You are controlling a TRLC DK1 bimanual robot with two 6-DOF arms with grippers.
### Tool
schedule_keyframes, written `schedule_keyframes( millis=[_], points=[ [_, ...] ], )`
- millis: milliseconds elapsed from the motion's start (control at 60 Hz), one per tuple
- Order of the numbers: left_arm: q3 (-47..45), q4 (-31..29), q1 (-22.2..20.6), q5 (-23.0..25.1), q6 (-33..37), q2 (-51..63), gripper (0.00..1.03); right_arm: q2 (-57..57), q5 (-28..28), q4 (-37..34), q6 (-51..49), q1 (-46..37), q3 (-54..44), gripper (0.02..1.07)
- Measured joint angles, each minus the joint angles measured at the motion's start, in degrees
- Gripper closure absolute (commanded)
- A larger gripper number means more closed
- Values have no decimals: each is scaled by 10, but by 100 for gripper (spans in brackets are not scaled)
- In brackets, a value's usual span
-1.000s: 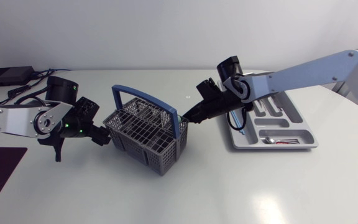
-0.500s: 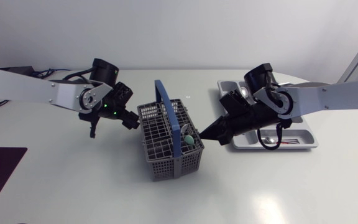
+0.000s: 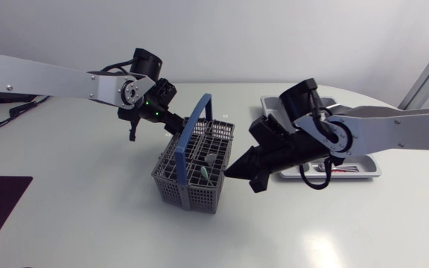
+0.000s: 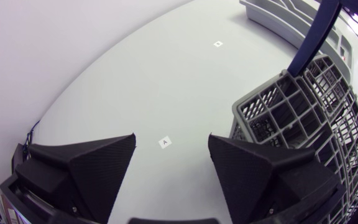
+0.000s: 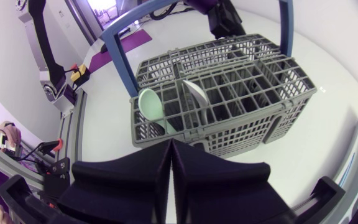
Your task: Unload the cutlery basket into the drawer organizer.
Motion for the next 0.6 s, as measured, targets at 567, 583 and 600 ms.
schedule_keyframes(
  millis=[567, 583, 600],
  points=[
    [-295, -69, -61, 0, 12, -370, 7, -73, 37, 58, -147, -40, -51, 52],
    [-299, -72, -63, 0, 13, -376, 7, -73, 43, 63, -150, -35, -52, 52],
    [-303, -75, -65, 0, 14, -381, 7, -74, 50, 70, -152, -30, -53, 52]
  ],
)
